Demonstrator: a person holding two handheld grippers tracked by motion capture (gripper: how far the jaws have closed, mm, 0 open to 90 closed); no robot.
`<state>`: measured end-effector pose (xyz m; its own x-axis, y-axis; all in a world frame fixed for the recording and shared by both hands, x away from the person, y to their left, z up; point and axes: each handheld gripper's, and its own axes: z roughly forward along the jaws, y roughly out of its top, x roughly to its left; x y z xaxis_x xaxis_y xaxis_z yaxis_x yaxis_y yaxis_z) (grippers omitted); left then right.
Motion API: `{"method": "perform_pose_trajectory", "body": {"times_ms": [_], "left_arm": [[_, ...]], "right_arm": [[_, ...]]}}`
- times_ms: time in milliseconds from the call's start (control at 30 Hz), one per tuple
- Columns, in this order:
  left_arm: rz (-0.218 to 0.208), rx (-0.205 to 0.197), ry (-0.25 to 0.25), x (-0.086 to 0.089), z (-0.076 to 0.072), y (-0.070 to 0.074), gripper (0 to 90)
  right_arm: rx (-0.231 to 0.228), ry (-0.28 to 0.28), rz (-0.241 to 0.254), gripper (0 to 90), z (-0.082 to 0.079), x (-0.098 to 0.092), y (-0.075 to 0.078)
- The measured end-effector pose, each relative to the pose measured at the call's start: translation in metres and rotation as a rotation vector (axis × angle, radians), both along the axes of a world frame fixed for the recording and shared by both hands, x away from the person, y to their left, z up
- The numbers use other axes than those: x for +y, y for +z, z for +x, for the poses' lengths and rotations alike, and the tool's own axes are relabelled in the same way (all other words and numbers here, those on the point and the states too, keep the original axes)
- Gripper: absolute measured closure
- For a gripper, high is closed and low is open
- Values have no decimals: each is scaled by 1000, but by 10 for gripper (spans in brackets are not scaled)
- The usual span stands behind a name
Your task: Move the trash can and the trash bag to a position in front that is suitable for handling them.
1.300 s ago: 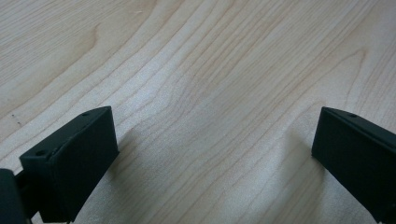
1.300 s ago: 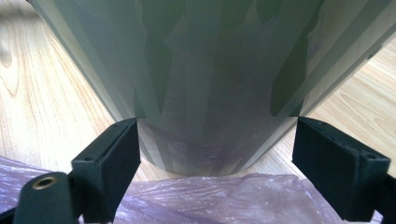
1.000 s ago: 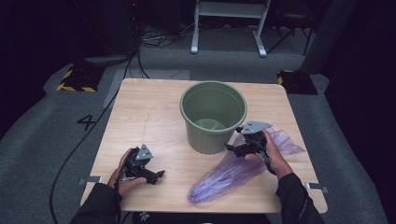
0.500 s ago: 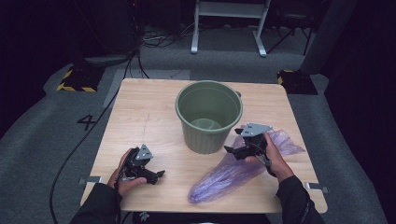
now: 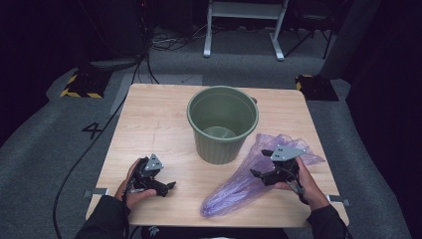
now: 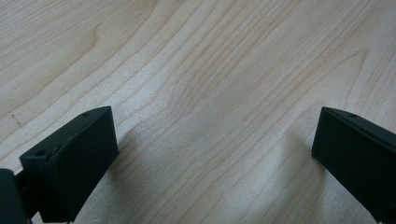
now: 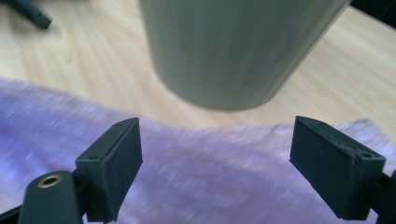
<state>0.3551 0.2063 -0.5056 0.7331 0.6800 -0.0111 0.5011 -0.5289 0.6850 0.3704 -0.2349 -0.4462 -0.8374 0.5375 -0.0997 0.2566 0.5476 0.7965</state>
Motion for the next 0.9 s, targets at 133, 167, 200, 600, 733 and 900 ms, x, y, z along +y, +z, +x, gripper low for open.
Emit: {"method": "perform_pose_trajectory", "body": {"times_ms": [133,167,200,600,733,900], "left_arm": [[0,-1,0,0,0,0,0],[0,0,0,0,0,0,0],[0,0,0,0,0,0,0],[1,-3,-5,-1,1,0,0],[5,-5,-5,0,1,0,0],[0,-2,-2,-1,1,0,0]], "right_arm": [[26,8,-15,208,-13,-3,-14],[43,2,-26,225,-16,-4,-21],[43,2,-26,225,-16,-4,-21],[109,-78,-43,269,2,-12,-51],[114,-108,-40,262,9,-15,-54],[113,-137,-33,258,17,-21,-55]]}}
